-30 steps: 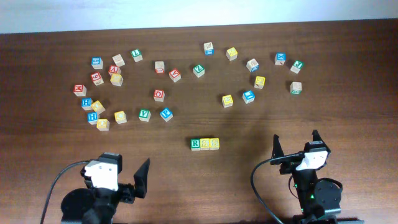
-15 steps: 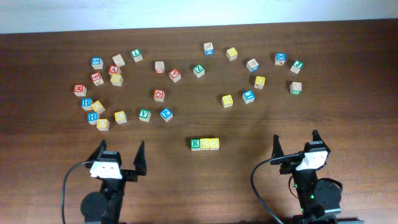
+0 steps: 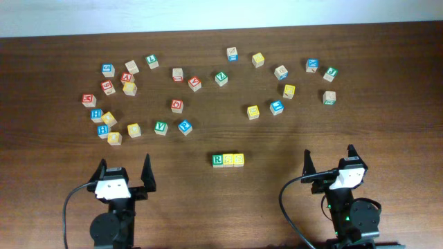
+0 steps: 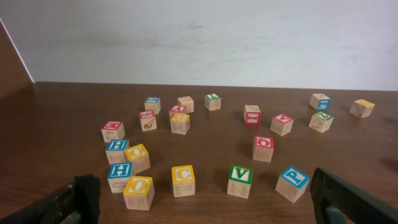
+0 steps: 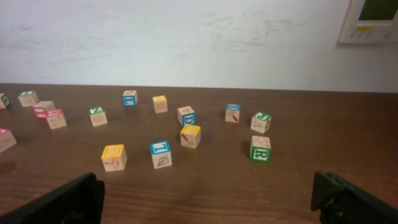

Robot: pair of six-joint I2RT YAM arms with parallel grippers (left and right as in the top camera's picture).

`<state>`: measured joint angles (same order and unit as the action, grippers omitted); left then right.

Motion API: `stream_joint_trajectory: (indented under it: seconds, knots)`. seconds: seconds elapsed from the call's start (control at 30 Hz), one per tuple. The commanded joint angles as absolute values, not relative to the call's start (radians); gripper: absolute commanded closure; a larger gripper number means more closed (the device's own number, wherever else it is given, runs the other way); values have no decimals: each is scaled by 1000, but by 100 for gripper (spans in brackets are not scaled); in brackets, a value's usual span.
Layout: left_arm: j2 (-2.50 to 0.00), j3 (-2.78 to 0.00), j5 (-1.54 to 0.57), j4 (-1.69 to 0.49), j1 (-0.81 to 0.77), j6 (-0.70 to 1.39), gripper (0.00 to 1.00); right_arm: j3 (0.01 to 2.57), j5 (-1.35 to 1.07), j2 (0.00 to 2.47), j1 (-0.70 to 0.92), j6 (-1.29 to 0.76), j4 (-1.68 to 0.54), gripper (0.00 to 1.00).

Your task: Spell out RSS

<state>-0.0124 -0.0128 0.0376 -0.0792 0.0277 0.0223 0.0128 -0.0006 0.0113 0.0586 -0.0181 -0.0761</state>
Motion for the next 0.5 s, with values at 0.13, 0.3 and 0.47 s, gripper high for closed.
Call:
stream_joint_trajectory:
  seconds: [0.13,0.3,0.47]
  knots:
    - [-5,-9,19,-86,33,7,1,6,4,3,50,-15,-81,2]
    - [-5,-9,15,-84,33,7,1,6,4,3,50,-15,-81,2]
    - [-5,-9,15,-84,33,7,1,6,4,3,50,-15,-81,2]
